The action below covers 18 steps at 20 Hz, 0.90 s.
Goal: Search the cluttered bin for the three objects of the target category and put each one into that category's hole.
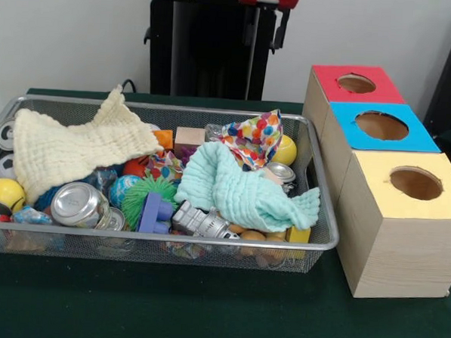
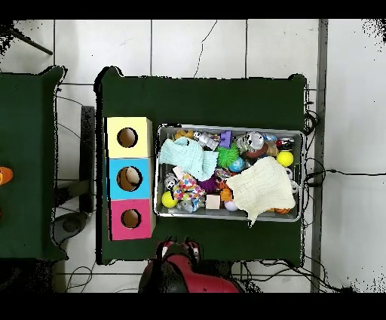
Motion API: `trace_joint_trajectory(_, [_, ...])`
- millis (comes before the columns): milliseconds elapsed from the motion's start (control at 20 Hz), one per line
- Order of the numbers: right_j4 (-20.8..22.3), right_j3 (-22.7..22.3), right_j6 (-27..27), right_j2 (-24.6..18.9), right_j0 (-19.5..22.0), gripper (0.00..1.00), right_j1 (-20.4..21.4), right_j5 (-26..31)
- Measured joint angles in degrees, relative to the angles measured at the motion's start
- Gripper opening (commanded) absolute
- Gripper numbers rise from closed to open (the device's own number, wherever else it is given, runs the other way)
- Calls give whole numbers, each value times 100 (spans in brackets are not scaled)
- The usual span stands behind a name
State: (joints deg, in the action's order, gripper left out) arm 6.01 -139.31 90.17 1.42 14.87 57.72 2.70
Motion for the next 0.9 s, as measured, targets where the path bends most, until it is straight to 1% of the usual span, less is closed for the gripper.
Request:
trace_joint_trajectory(150, [152, 1, 0, 0, 178, 100, -119, 0])
trace_joint_trajectory(350, [296, 2, 0, 0, 285, 100, -347, -1])
trace_joint_trajectory(450, [354, 4, 0, 0, 270, 100, -544, -8])
trace_joint_trajectory(550, [374, 5, 0, 0, 240, 100, -651, -25])
trace_joint_trajectory(600, [392, 5, 0, -1, 184, 100, -789, -57])
trace_joint_trajectory(900, [393, 7, 0, -1, -31, 100, -1133, -100])
